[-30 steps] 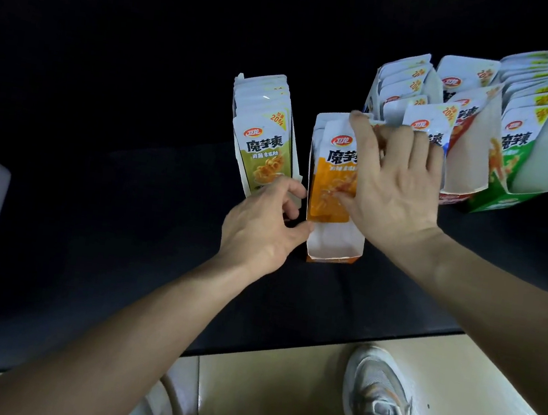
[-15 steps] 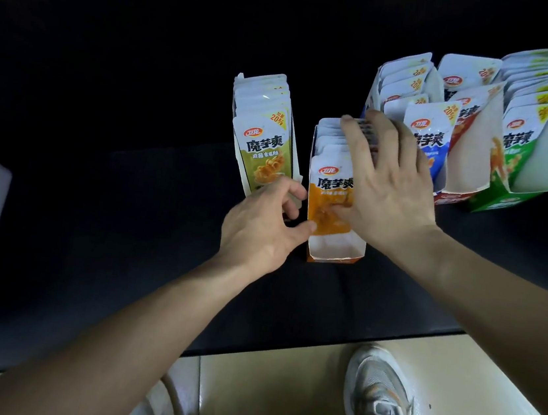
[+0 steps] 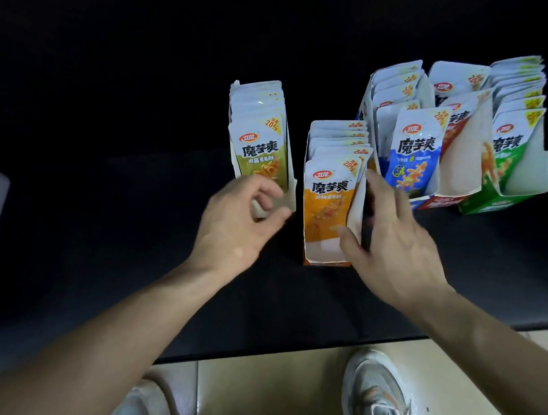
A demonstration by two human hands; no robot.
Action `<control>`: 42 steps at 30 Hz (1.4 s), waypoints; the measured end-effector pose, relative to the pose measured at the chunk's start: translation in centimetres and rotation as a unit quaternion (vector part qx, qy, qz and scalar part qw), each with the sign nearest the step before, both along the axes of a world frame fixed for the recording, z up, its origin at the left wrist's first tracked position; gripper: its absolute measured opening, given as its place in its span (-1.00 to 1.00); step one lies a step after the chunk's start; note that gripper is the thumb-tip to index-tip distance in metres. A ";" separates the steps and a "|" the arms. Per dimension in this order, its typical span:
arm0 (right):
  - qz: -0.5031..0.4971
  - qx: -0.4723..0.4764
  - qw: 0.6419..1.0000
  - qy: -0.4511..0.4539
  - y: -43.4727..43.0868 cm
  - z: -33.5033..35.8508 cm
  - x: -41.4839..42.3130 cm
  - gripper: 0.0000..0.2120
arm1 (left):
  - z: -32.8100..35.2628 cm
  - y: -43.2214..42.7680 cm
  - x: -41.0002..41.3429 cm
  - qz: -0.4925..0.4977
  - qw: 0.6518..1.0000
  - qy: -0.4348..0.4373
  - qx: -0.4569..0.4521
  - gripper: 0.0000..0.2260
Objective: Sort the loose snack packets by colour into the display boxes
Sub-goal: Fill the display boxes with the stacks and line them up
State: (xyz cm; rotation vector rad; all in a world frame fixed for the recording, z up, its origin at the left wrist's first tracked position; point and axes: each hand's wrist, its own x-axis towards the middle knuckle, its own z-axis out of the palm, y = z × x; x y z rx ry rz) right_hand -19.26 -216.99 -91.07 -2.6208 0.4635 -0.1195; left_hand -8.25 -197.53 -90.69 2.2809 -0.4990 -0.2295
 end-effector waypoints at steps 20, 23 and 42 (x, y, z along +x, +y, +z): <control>0.034 0.025 0.998 0.052 -0.1 0.8 7.4 -0.22 | -0.1 2.4 2.4 0.072 0.996 0.037 0.027 -0.62; 0.030 0.024 0.998 0.054 0.2 0.7 8.1 -0.19 | -0.1 2.3 2.8 0.075 0.996 0.034 0.027 -0.61; 0.000 -0.119 0.993 -0.013 -6.2 0.6 1.2 -0.79 | 3.8 -5.6 1.0 -0.081 0.995 -0.011 0.053 -0.73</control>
